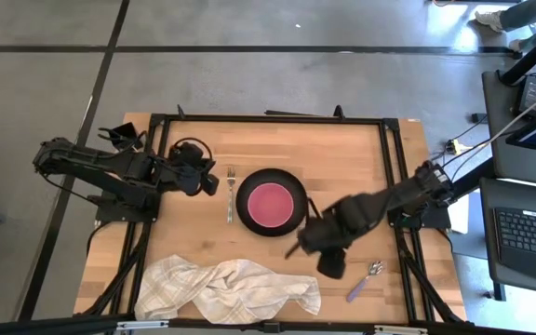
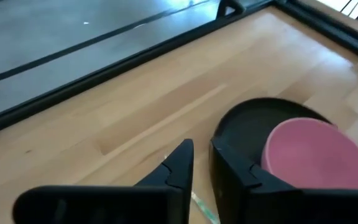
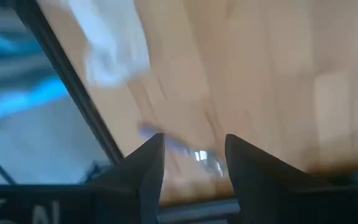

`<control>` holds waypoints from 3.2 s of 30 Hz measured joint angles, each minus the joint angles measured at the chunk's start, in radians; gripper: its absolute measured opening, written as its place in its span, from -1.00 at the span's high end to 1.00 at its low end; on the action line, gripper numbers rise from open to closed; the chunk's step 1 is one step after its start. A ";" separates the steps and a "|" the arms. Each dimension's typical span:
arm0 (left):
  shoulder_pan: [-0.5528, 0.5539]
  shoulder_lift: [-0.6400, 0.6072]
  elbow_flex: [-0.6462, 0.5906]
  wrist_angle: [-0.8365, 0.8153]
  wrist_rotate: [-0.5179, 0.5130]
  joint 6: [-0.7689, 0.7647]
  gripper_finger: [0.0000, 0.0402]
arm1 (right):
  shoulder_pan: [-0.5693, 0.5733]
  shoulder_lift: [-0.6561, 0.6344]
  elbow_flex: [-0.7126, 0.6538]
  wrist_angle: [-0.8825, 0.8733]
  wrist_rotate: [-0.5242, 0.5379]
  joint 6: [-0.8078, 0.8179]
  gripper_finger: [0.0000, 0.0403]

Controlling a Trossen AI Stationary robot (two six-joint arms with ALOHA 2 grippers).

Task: Set table place
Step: Put the purple spoon into the pink bowl

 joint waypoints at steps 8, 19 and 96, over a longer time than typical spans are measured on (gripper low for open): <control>0.000 0.000 0.000 -0.014 -0.003 -0.008 0.65 | 0.035 0.000 -0.245 0.003 -0.232 0.016 0.16; 0.000 0.000 0.000 -0.011 0.005 -0.122 0.63 | 0.099 0.000 -0.344 0.128 -0.319 0.038 0.16; -0.132 0.084 0.000 -0.212 0.247 -0.158 0.75 | 0.505 -0.030 -0.423 0.462 0.619 1.629 0.16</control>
